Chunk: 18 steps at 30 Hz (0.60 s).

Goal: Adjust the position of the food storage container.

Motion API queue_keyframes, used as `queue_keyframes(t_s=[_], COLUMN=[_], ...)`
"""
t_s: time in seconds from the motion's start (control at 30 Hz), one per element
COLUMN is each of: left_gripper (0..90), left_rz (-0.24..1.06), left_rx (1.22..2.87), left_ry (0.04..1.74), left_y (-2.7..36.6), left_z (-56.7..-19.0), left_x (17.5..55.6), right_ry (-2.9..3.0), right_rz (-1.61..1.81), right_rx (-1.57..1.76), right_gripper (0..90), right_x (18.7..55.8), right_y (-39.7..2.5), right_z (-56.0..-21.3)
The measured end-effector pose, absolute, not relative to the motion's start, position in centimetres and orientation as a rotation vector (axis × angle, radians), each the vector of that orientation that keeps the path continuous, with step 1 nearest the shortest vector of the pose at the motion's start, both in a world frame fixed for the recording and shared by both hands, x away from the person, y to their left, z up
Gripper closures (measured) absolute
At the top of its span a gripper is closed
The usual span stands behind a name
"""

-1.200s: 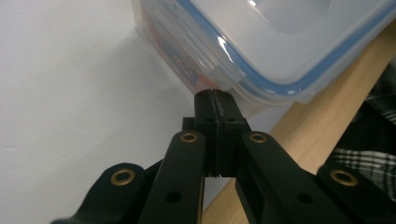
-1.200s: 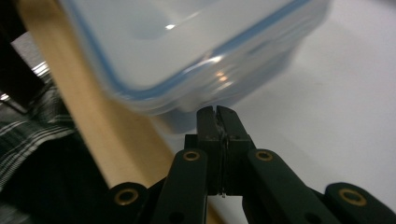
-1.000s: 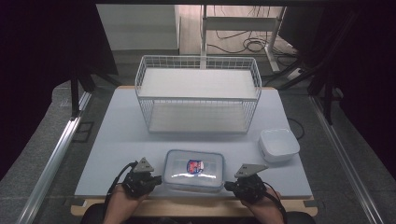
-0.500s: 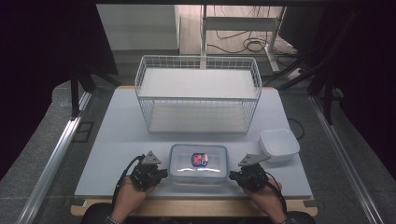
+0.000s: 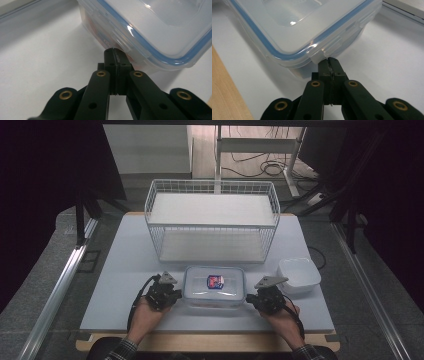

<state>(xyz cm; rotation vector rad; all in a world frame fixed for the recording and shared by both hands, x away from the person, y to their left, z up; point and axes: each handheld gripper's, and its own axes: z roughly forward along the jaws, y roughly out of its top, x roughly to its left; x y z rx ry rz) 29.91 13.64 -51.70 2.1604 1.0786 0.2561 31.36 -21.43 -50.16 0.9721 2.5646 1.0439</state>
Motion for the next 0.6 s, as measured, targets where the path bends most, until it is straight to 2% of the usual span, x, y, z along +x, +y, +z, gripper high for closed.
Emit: queue_keyframes(t_s=[0.1, 0.27, 0.5, 0.53, 0.6], left_gripper=[89.7, 76.1, 46.1, 41.2, 33.4], left_rz=[0.242, 0.277, 0.303, 0.303, 0.305], left_rx=[2.156, 2.136, 2.135, 2.135, 2.143], left_ry=[1.069, 1.066, 1.054, 1.054, 1.038], left_y=[13.9, 14.9, 16.4, 16.4, 16.8], left_z=[-51.6, -51.2, -51.4, -51.4, -51.5], left_x=[29.8, 29.2, 27.6, 27.6, 26.9], right_ry=[2.572, 2.56, 2.493, 2.493, 2.47], right_rz=[1.06, 1.033, 1.055, 1.055, 1.05], right_rx=[0.977, 0.932, 0.923, 0.923, 0.926], right_gripper=[89.3, 83.7, 67.7, 67.7, 55.0], right_x=[31.5, 31.0, 30.1, 30.1, 29.7], right_y=[-21.6, -21.7, -23.3, -23.3, -23.8], right_z=[-50.2, -49.7, -48.6, -48.6, -48.6])
